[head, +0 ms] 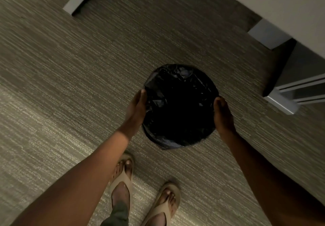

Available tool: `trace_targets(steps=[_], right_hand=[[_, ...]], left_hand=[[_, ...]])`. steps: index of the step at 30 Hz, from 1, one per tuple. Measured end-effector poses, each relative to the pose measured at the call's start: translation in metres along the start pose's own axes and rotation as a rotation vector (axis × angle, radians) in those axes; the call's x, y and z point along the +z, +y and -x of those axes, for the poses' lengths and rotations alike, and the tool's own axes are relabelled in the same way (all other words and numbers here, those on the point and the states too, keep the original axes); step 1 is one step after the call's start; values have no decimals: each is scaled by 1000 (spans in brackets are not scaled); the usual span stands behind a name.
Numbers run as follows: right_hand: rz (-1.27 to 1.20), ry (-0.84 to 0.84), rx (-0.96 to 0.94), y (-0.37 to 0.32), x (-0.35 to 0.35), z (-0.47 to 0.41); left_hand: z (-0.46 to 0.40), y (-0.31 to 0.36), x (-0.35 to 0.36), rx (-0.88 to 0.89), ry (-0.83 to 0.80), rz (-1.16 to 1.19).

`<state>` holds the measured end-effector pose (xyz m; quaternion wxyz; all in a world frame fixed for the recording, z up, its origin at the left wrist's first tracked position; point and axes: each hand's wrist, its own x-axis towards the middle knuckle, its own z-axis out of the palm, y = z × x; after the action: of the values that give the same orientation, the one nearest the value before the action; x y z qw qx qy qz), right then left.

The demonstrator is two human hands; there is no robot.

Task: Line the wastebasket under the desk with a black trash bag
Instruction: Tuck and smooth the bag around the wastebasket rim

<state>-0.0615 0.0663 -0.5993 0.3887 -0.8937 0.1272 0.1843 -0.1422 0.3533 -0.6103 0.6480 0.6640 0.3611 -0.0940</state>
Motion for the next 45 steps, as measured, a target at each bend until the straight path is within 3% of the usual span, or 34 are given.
trace_targets(steps=[2, 5, 7, 8, 10, 12, 13, 15, 18, 20, 23, 27, 30, 32, 36, 38, 42, 45], right_hand=[[45, -37, 50, -4, 0, -7], [72, 153, 67, -9, -1, -6], [140, 333, -136, -13, -1, 7], [212, 375, -325, -15, 2, 15], [429, 261, -688, -15, 17, 27], [788, -67, -845, -15, 35, 29], [971, -225, -825, -15, 42, 27], [1243, -406, -713, -13, 48, 18], [1451, -457, -515, -8, 45, -1], [1524, -437, -442, -7, 42, -8], [1442, -413, -459, -16, 43, -7], [1313, -326, -758, -44, 50, -7], [1132, -485, -818, -65, 61, -19], [969, -546, -756, -79, 67, -32], [766, -516, -534, -101, 75, -62], [712, -518, -418, -105, 74, -69], [440, -393, -271, -96, 55, -47], [162, -42, -254, -65, 16, 4]], left_hand=[[0, -4, 2, 35, -48, -127], [0, -10, 2, 68, 175, -269], [13, -9, 1, 203, 352, -357], [22, -7, 3, 396, 401, -464], [35, -4, 16, 880, 257, -732], [38, -1, 37, 1117, -93, -965], [36, 1, 46, 1082, -232, -1052], [22, 2, 57, 821, -415, -1299], [0, 3, 55, 333, -566, -1789], [-6, 4, 50, 152, -621, -1897], [-4, 13, 50, 171, -635, -1914], [7, 23, 63, 497, -517, -1851], [19, 18, 68, 688, -462, -1697], [26, 11, 71, 619, -527, -1589], [30, -5, 73, 243, -740, -1533], [31, -8, 70, 252, -760, -1520], [31, 6, 60, 578, -554, -1264], [35, 19, 42, 792, -168, -948]])
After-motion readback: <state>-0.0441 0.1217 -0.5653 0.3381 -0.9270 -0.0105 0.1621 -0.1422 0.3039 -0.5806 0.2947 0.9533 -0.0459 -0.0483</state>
